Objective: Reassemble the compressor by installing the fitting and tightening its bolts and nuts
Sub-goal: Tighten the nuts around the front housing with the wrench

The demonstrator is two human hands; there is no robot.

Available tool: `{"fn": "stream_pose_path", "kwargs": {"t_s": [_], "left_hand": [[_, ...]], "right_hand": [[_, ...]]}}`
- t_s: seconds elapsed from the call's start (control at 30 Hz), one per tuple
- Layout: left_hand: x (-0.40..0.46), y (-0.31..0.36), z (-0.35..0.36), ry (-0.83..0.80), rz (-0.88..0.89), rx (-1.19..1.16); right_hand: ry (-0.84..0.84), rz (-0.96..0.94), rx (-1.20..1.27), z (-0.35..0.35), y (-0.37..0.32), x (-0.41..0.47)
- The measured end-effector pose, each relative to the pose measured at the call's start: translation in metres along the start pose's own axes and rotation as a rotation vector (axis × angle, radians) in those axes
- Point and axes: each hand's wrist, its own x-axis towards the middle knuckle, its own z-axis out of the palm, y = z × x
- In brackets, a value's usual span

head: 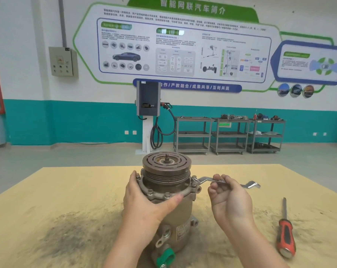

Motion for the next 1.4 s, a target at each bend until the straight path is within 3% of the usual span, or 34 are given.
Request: {"fn": "stream_pose_path", "kwargs": {"t_s": [0.23,0.4,0.6,0.8,0.87,1.03,1.17,1.27,1.4], "left_hand": [[0.005,-0.003,0.003,0.040,0.057,-0.010],[0.010,-0.011,0.005,0.086,0.056,0.031],[0.008,-0.012,0.005,0.099,0.072,0.048],[0.008,-0.011,0.008,0.124,0.071,0.045],[0.009,-0.010,0.008,0.144,0.055,0.062],[0.011,-0.009,0.007,0.141,0.061,0.071],[0.019,-0.015,0.009,0.154,0.014,0.080],[0.019,-0.016,0.010,0.149,0.006,-0.033],[0.010,-0.019,0.006,0.103,0.056,-0.016]], "right_hand": [[-0.231,0.209,-0.386,0.027,-0.034,0.028],[-0.266,0.293,-0.317,0.020,-0.027,0.035],[-0.147,-0.028,-0.082,-0.003,-0.008,0.007],[-0.162,-0.131,-0.095,-0.006,-0.010,-0.022],[-0.227,-0.261,-0.224,-0.011,-0.007,-0.033],[-0.495,-0.872,-0.883,-0.014,0.016,-0.057],[-0.614,-1.184,-1.171,0.010,0.037,-0.050],[-0.621,-1.242,-1.219,0.025,0.032,-0.053],[-0.562,-1.102,-0.952,0.031,0.003,-0.058]]}}
